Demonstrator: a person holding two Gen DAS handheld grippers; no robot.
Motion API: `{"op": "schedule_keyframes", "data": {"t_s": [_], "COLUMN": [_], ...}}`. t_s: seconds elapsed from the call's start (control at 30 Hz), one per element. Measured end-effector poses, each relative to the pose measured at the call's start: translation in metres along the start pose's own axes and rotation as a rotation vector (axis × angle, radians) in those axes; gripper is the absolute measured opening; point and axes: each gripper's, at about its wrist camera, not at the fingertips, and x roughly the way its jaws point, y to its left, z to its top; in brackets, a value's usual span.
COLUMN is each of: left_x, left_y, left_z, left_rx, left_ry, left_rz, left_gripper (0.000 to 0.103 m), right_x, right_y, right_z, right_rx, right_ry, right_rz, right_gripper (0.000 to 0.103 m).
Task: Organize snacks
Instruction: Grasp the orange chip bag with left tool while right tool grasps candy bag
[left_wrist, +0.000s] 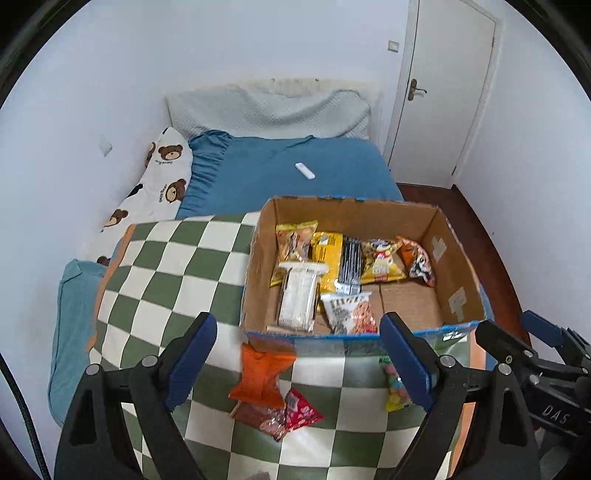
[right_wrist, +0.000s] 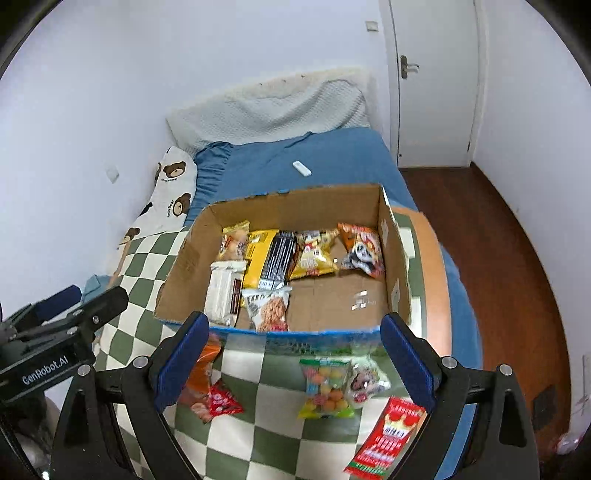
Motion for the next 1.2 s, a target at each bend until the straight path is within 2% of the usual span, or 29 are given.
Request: {"op": "schedule_keyframes", "data": {"t_s": [0.07, 0.23, 0.4, 0.47, 0.57, 0.7, 0.73, 0.77, 0.8, 0.83, 0.87, 1.0, 1.2], "left_x": [0.010, 0.056, 0.110, 0.134, 0.165, 0.198, 0.205, 0.209, 0.210, 0.211, 0.211, 0.197, 0.175], "left_y": [0.006, 0.034, 0.051, 0.054, 0.055, 0.051, 0.050, 0.050, 0.049, 0.049, 0.049, 0.046, 0.043], "left_z": [-0.011, -0.049, -0.079, -0.087, -0.092, -0.095, -0.096, -0.096, -0.097, -0.097, -0.100, -0.116, -0.160], "left_rx": [-0.011, -0.051, -0.022, -0.011, 0.012, 0.037, 0.036, 0.032, 0.027, 0.021, 0.017, 0.018, -0.031], "left_ry": [0.042, 0.202, 0.335, 0.393, 0.460, 0.513, 0.520, 0.518, 0.511, 0.504, 0.506, 0.500, 0.560], "left_rz": [0.000, 0.029, 0.065, 0.057, 0.052, 0.034, 0.027, 0.022, 0.017, 0.015, 0.011, 0.015, -0.025], "left_gripper": [0.090, 0.090, 0.090, 0.090, 0.090, 0.090, 0.090, 0.089, 0.076, 0.066, 0.050, 0.044, 0.045], "right_x": [0.009, 0.065, 0.124, 0.144, 0.169, 0.179, 0.180, 0.180, 0.181, 0.183, 0.184, 0.180, 0.160], "right_y": [-0.007, -0.034, -0.050, -0.052, -0.050, -0.040, -0.037, -0.035, -0.034, -0.033, -0.033, -0.038, -0.032], "right_z": [-0.011, -0.049, -0.081, -0.089, -0.101, -0.107, -0.109, -0.110, -0.114, -0.117, -0.120, -0.134, -0.164], "right_rx": [0.027, 0.102, 0.125, 0.123, 0.104, 0.056, 0.036, 0.031, 0.031, 0.028, 0.027, 0.036, 0.002], "right_ry": [0.035, 0.203, 0.305, 0.335, 0.377, 0.374, 0.377, 0.386, 0.404, 0.422, 0.432, 0.448, 0.536], "right_rz": [0.007, -0.023, -0.052, -0.058, -0.080, -0.110, -0.123, -0.120, -0.106, -0.107, -0.104, -0.085, -0.027], "right_gripper": [0.096, 0.096, 0.093, 0.089, 0.088, 0.087, 0.085, 0.075, 0.066, 0.063, 0.061, 0.059, 0.059]}}
